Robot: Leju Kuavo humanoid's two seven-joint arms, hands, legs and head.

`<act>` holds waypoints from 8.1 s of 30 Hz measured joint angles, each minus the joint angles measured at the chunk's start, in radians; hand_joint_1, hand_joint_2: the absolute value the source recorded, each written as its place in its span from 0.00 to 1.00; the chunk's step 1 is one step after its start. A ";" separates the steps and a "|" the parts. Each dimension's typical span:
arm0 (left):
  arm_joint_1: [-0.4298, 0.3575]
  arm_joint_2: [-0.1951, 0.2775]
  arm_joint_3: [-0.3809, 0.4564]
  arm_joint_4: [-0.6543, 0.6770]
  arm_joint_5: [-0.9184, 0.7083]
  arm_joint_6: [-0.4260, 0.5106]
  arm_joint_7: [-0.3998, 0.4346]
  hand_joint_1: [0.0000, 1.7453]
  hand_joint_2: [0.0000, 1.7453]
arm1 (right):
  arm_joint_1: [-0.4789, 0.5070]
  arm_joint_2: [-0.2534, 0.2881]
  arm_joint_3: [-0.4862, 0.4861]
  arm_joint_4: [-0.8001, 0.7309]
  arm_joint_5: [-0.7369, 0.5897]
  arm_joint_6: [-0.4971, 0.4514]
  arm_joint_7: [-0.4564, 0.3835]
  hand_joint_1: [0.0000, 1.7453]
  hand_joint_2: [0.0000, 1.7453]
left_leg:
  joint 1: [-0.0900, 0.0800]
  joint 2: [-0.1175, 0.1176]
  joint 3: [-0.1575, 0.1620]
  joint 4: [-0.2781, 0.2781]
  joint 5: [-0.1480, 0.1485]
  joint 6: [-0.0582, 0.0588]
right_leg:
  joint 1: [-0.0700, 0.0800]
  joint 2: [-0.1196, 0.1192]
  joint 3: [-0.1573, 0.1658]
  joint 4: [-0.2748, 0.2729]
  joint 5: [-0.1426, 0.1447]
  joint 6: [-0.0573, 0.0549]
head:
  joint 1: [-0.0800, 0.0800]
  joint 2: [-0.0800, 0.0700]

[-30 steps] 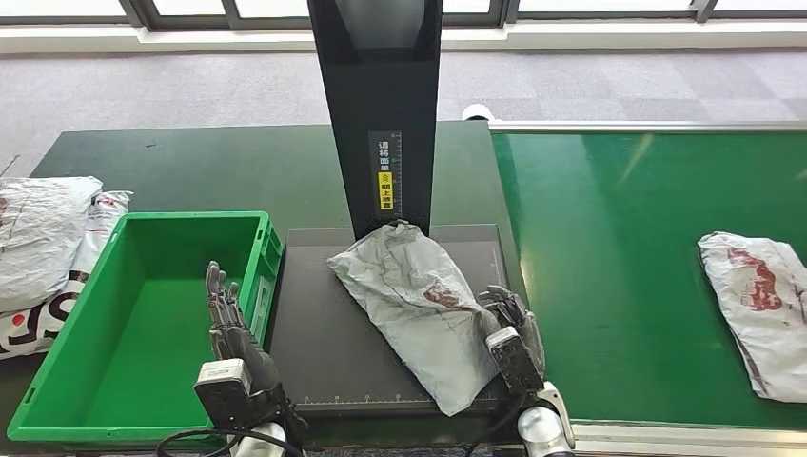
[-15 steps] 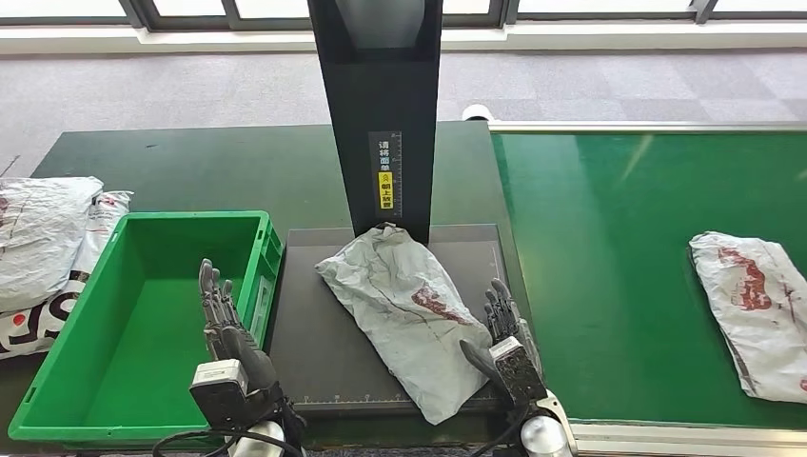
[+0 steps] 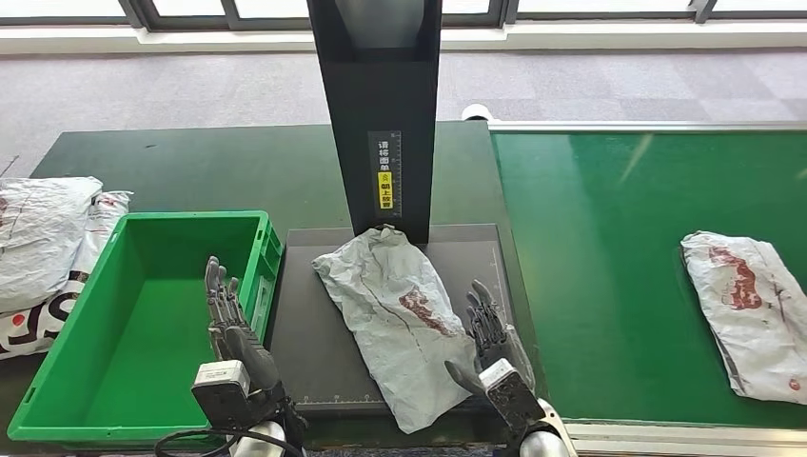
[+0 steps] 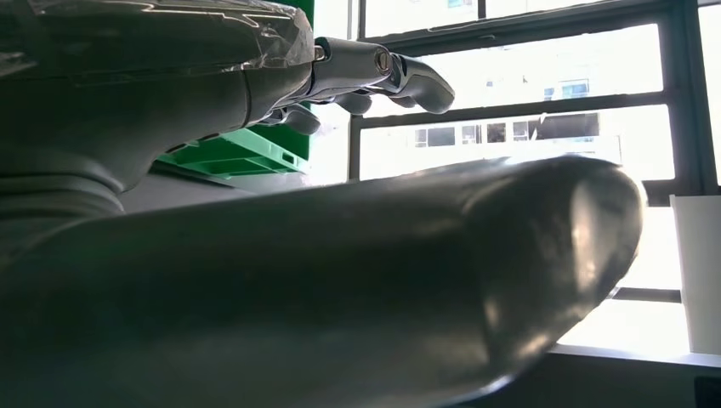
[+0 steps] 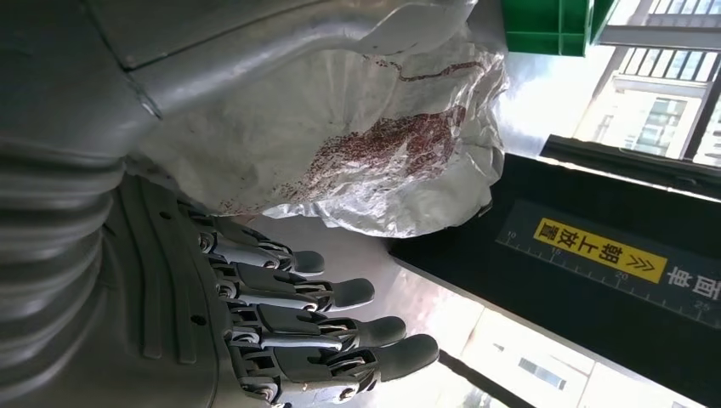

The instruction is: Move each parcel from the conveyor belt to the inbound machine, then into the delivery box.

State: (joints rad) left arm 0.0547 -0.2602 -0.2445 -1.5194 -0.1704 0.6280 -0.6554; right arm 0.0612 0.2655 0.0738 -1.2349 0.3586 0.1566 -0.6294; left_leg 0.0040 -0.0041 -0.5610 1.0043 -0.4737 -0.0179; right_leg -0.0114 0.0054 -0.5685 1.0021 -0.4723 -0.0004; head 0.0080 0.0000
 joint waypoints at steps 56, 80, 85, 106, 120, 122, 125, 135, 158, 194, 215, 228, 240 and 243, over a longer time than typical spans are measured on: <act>-0.395 -0.062 -0.271 0.874 -0.950 -0.255 0.347 1.00 1.00 | 0.170 -0.101 0.170 -0.653 -0.119 0.095 -0.071 0.00 1.00 | 0.000 0.003 0.001 0.000 -0.002 0.006 | -0.003 0.002 0.010 -0.002 0.002 0.004 | 0.000 0.000; -0.267 -0.019 -0.206 0.360 -0.796 0.029 0.174 1.00 1.00 | 0.198 -0.115 0.181 -0.664 -0.132 0.078 -0.071 0.00 1.00 | 0.000 0.000 -0.004 0.000 0.005 0.003 | -0.003 0.000 -0.002 0.000 0.005 0.004 | 0.000 0.000; -0.188 -0.006 -0.166 0.144 -0.775 0.067 0.082 1.00 1.00 | 0.198 -0.116 0.181 -0.664 -0.135 0.082 -0.071 0.00 1.00 | 0.000 -0.001 -0.005 0.000 0.005 0.004 | -0.003 -0.001 -0.002 0.000 0.004 0.004 | 0.000 0.000; -0.029 -0.025 0.248 -0.261 -0.430 0.070 0.004 1.00 1.00 | 0.165 -0.116 0.181 -0.637 -0.136 0.100 -0.071 0.00 1.00 | 0.000 -0.001 -0.005 0.000 0.005 0.003 | -0.001 -0.001 -0.003 0.000 0.004 0.003 | 0.000 0.000; -0.030 -0.030 0.369 -0.154 -0.441 0.070 0.066 1.00 1.00 | 0.167 -0.116 0.181 -0.628 -0.125 0.100 -0.071 0.00 1.00 | 0.000 -0.001 -0.005 0.000 0.004 0.002 | -0.002 -0.001 -0.004 0.000 0.004 0.003 | 0.000 0.000; -0.042 -0.028 0.379 -0.118 -0.439 0.069 0.086 1.00 1.00 | 0.169 -0.116 0.181 -0.628 -0.121 0.099 -0.071 0.00 1.00 | 0.000 -0.001 -0.005 0.000 0.004 0.002 | -0.002 -0.001 -0.003 0.000 0.004 0.003 | 0.000 0.000; -0.062 -0.027 0.388 -0.077 -0.438 0.069 0.101 1.00 1.00 | 0.172 -0.116 0.181 -0.628 -0.117 0.097 -0.071 0.00 1.00 | 0.000 -0.001 -0.005 0.000 0.004 0.002 | -0.002 -0.001 -0.003 0.000 0.004 0.003 | 0.000 0.000; -0.093 -0.025 0.391 -0.033 -0.424 0.070 0.108 0.00 0.75 | 0.178 -0.116 0.181 -0.624 -0.133 0.099 -0.071 0.00 1.00 | 0.000 -0.001 -0.004 0.000 0.004 0.002 | -0.001 -0.001 -0.002 0.000 0.004 0.002 | 0.000 0.000; -0.089 -0.027 0.391 -0.056 -0.396 0.071 0.089 0.00 0.00 | 0.169 -0.116 0.181 -0.608 -0.144 0.106 -0.071 0.00 1.00 | 0.000 -0.001 -0.005 0.000 0.005 0.001 | 0.000 -0.001 -0.002 0.000 0.004 0.002 | 0.000 0.000; -0.011 -0.016 0.173 -0.133 -0.152 -0.448 0.001 0.00 0.00 | -0.043 -0.179 -0.717 0.085 0.785 -0.611 0.309 0.00 1.00 | -0.001 -0.003 -0.005 0.000 0.003 0.003 | -0.003 -0.002 -0.003 -0.001 0.004 0.003 | 0.000 0.000; -0.024 -0.013 0.140 -0.081 -0.156 -0.468 0.000 0.00 0.00 | -0.297 -0.287 -0.758 0.604 0.908 -0.620 0.367 0.00 1.00 | -0.001 -0.001 -0.005 0.000 0.005 0.004 | -0.003 0.000 -0.003 0.000 0.005 0.004 | 0.000 0.000; -0.031 -0.012 0.125 -0.048 -0.167 -0.455 0.000 0.00 0.00 | -0.372 -0.231 -0.657 0.734 0.852 -0.494 0.294 1.00 1.00 | -0.001 -0.001 -0.005 0.000 0.005 0.003 | -0.003 0.001 -0.003 0.000 0.005 0.004 | 0.000 0.000; -0.024 -0.011 0.125 -0.055 -0.168 -0.435 0.000 0.00 0.00 | -0.406 -0.220 -0.614 0.736 0.696 -0.373 0.211 1.00 1.00 | -0.001 0.003 -0.004 0.000 0.005 0.003 | -0.002 0.004 -0.002 0.000 0.007 0.003 | 0.000 0.000; -0.003 -0.011 0.125 -0.073 -0.168 -0.415 0.000 0.00 0.00 | -0.393 -0.206 -0.592 0.696 0.582 -0.405 0.141 1.00 1.00 | -0.001 0.002 -0.003 0.000 0.005 0.002 | -0.002 0.003 -0.003 0.000 0.007 0.003 | 0.000 0.000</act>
State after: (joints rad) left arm 0.0513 -0.2712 -0.1196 -1.5925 -0.3384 0.2134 -0.6550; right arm -0.3320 0.0592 -0.5178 -0.5385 0.9408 -0.2481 -0.4884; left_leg 0.0033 -0.0017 -0.5644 1.0047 -0.4686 -0.0160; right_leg -0.0132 0.0086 -0.5712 1.0023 -0.4654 0.0023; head 0.0080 0.0000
